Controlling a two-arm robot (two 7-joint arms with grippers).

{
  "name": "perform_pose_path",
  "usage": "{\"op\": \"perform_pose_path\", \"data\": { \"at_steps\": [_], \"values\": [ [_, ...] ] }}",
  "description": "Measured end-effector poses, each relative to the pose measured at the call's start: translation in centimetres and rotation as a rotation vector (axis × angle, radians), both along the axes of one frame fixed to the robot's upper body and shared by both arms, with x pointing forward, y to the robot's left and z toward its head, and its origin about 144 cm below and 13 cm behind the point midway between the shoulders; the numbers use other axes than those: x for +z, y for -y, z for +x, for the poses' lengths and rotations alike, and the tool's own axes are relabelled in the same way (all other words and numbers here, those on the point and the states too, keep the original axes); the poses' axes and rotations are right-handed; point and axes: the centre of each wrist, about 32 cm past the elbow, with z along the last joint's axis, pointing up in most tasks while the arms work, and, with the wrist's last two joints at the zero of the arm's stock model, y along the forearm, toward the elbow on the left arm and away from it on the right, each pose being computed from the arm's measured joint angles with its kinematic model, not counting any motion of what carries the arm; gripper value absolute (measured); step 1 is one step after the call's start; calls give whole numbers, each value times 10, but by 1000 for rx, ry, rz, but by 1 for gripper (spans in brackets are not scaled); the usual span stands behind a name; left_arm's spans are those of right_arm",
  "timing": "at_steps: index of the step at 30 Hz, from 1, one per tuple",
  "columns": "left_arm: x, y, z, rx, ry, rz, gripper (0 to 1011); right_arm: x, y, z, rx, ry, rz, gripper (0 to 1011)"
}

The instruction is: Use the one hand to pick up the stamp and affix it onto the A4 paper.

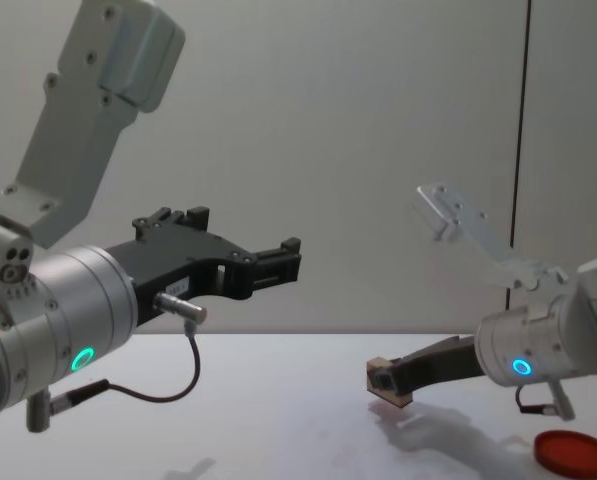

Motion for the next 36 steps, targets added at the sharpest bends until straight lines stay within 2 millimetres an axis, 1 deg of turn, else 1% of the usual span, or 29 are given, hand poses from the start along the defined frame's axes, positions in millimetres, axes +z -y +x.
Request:
{"op": "perform_pose_path", "data": {
  "at_steps": [12, 36],
  "values": [
    [0, 0, 0, 0, 0, 0, 1002, -5, 0, -1, 5, -8, -7, 219],
    [0, 0, 0, 0, 0, 0, 1002, -17, 1, -13, 19, 38, -19, 219]
  ]
}}
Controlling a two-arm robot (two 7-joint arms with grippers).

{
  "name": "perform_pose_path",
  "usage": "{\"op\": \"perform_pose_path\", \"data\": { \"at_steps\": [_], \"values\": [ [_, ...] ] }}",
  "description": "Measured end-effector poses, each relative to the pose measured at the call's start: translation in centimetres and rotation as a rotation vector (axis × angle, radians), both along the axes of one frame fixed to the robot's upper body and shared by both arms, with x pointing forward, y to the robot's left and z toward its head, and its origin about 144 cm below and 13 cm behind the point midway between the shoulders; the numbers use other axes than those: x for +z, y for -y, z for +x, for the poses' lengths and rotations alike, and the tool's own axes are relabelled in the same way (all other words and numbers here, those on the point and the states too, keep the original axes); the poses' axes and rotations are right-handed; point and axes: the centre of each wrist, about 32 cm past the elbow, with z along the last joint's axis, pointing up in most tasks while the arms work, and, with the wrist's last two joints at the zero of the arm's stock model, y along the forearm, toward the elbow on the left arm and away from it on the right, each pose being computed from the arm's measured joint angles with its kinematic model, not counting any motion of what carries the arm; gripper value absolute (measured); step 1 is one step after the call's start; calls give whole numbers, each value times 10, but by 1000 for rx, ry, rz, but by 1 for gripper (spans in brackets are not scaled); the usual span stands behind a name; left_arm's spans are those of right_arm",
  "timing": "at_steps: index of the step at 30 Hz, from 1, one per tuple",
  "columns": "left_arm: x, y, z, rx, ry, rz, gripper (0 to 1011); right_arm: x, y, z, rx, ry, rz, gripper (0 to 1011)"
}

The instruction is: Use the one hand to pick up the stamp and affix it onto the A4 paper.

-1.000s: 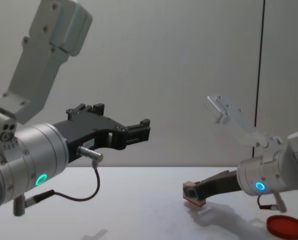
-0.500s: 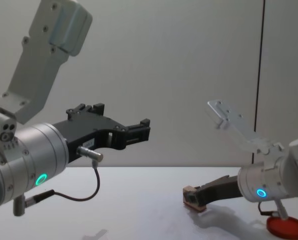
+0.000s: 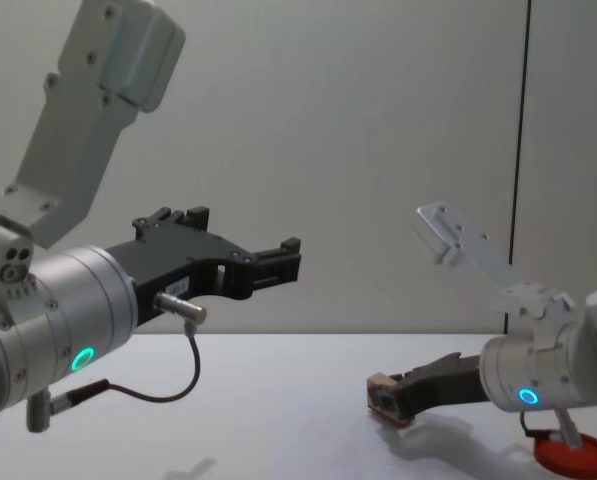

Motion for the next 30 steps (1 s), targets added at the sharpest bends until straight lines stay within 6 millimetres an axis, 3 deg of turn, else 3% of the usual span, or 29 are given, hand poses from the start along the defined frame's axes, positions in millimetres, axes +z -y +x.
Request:
{"op": "perform_pose_path", "data": {
  "at_steps": [30],
  "values": [
    [0, 0, 0, 0, 0, 0, 1002, 1, 1, 3, 28, -27, -8, 219]
  ]
}}
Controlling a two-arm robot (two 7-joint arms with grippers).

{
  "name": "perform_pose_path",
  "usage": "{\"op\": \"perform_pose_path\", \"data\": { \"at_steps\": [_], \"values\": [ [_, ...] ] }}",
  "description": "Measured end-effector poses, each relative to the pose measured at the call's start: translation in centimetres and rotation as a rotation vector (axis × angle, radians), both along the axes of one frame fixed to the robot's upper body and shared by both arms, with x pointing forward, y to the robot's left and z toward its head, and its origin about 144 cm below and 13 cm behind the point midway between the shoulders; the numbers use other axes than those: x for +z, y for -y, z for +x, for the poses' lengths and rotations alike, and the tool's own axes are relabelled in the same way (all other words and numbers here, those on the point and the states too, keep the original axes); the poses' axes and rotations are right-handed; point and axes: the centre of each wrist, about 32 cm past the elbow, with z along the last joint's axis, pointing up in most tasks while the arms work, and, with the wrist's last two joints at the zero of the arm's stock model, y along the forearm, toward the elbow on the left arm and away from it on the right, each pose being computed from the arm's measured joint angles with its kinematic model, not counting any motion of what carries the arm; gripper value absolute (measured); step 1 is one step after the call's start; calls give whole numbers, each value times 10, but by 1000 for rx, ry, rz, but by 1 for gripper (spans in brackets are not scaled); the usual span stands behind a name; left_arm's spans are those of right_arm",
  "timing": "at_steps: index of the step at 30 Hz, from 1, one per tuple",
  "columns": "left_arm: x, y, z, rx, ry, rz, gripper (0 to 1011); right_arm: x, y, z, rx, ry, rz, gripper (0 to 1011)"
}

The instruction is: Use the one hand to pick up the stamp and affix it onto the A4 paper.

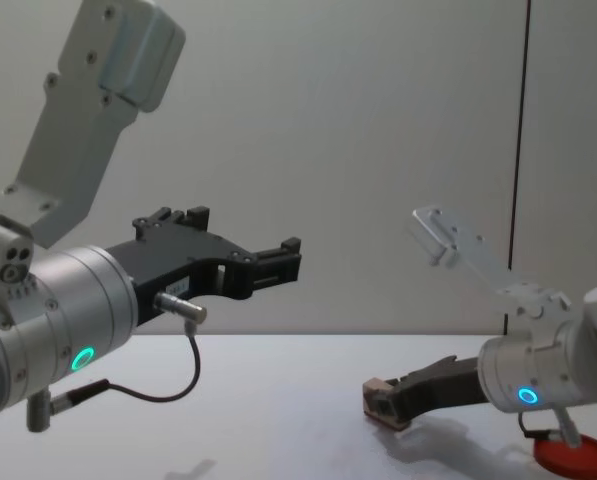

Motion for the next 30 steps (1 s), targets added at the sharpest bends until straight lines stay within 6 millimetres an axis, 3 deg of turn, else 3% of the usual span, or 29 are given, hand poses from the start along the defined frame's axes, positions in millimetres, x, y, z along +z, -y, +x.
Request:
{"op": "perform_pose_path", "data": {
  "at_steps": [30],
  "values": [
    [0, 0, 0, 0, 0, 0, 1002, 8, 0, 15, 38, -29, -35, 219]
  ]
}}
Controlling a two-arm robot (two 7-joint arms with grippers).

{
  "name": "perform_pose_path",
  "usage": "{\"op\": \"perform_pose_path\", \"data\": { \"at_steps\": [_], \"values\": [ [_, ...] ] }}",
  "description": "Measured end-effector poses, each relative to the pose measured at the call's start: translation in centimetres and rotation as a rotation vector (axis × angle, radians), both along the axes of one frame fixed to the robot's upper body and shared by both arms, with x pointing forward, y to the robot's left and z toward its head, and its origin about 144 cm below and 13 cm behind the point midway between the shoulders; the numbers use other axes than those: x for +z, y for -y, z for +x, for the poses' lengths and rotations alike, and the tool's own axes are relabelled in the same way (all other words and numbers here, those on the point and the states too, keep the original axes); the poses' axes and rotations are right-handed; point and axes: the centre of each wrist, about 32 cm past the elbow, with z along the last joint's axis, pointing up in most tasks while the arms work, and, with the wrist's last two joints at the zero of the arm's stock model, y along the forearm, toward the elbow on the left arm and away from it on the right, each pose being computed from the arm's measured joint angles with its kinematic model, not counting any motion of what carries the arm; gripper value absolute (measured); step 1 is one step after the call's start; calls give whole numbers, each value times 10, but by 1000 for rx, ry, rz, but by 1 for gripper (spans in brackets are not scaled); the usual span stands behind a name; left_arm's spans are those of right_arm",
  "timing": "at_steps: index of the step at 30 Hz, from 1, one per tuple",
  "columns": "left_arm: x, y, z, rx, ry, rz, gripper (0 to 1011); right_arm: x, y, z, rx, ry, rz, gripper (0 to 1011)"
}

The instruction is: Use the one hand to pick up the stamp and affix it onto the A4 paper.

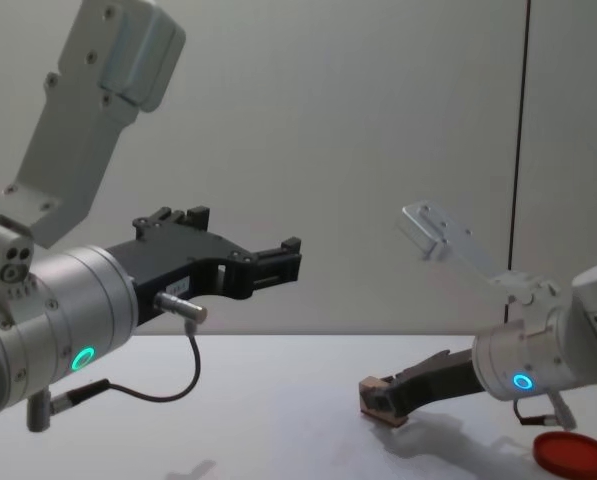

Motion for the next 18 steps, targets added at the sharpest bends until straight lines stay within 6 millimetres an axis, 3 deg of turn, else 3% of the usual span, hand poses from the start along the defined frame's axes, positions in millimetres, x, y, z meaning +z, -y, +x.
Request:
{"op": "perform_pose_path", "data": {
  "at_steps": [18],
  "values": [
    [0, 0, 0, 0, 0, 0, 1002, 0, -1, 0, 5, -11, 4, 219]
  ]
}}
